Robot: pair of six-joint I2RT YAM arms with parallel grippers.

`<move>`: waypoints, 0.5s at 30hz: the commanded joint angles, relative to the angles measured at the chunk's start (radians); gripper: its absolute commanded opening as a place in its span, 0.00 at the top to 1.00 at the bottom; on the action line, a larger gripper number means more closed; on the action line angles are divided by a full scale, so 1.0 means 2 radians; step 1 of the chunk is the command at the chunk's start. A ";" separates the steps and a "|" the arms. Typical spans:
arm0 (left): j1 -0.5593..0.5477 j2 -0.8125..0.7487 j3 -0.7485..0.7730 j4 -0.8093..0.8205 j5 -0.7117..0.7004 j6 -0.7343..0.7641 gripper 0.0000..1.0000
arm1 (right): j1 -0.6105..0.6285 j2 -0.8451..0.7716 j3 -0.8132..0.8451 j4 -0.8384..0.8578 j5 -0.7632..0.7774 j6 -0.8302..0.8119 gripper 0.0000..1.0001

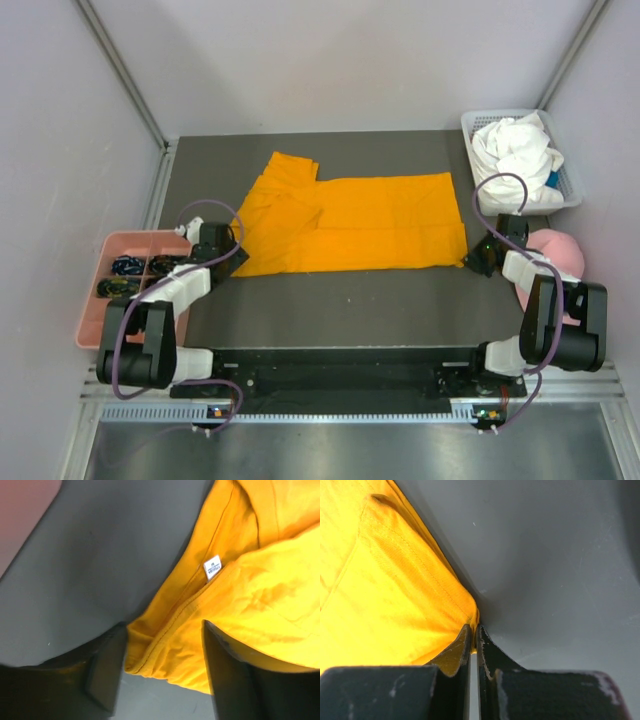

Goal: Fold and stack the t-shirts
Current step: Fold the flattened tshirt in 1/3 of the way

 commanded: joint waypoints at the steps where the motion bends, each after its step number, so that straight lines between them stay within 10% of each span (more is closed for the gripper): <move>1: 0.001 0.020 -0.013 -0.018 0.017 -0.007 0.42 | -0.004 -0.010 -0.012 -0.021 -0.004 -0.006 1.00; 8: 0.001 -0.002 -0.015 -0.028 0.042 -0.010 1.00 | -0.004 -0.013 -0.015 -0.019 -0.006 -0.006 1.00; 15: 0.001 -0.042 -0.020 -0.057 0.063 -0.014 1.00 | -0.004 -0.051 -0.031 -0.039 -0.006 0.006 1.00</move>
